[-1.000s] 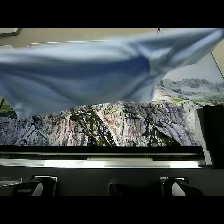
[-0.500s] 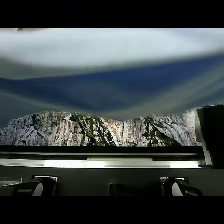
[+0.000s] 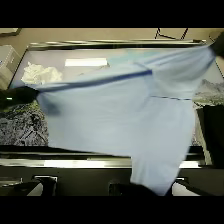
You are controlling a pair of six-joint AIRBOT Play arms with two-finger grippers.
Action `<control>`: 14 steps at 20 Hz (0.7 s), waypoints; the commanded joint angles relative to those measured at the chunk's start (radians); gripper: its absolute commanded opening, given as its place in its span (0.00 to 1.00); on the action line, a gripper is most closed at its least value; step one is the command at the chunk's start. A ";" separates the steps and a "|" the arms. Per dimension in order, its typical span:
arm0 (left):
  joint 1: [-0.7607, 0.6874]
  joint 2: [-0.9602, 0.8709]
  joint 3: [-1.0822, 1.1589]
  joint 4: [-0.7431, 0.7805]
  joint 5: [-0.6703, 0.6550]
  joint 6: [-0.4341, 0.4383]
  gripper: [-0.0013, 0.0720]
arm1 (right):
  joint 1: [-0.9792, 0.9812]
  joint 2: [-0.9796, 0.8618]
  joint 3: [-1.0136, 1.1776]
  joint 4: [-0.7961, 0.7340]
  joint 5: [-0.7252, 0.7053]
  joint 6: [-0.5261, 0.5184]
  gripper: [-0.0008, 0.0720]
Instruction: Fold the clothes and pants, and hang the long-sleeved shirts on hangers.
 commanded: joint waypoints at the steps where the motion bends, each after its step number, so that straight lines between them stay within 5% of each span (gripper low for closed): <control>1: 0.000 -0.272 -0.119 -0.103 0.162 0.000 0.05 | 0.007 -0.309 -0.042 0.193 0.033 0.172 0.08; 7: 0.013 -0.501 -0.107 -0.316 0.078 0.039 0.10 | 0.096 -0.492 -0.040 0.228 0.117 0.165 0.10; 8: 0.040 -0.497 -0.082 -0.315 0.020 0.085 0.23 | 0.084 -0.488 -0.025 0.227 0.122 0.164 0.30; 9: 0.080 -0.496 -0.043 -0.297 -0.063 0.108 0.54 | 0.055 -0.478 -0.001 0.227 0.153 0.157 0.63; 10: 0.136 -0.496 0.012 -0.248 -0.182 0.109 0.91 | 0.016 -0.461 0.019 0.223 0.205 0.126 0.85; 11: 0.195 -0.496 0.063 -0.184 -0.292 0.109 0.96 | -0.027 -0.437 0.030 0.195 0.272 0.099 0.86; 14: 0.373 -0.485 0.113 -0.025 -0.541 0.109 0.72 | -0.126 -0.352 0.005 -0.103 0.512 0.086 0.84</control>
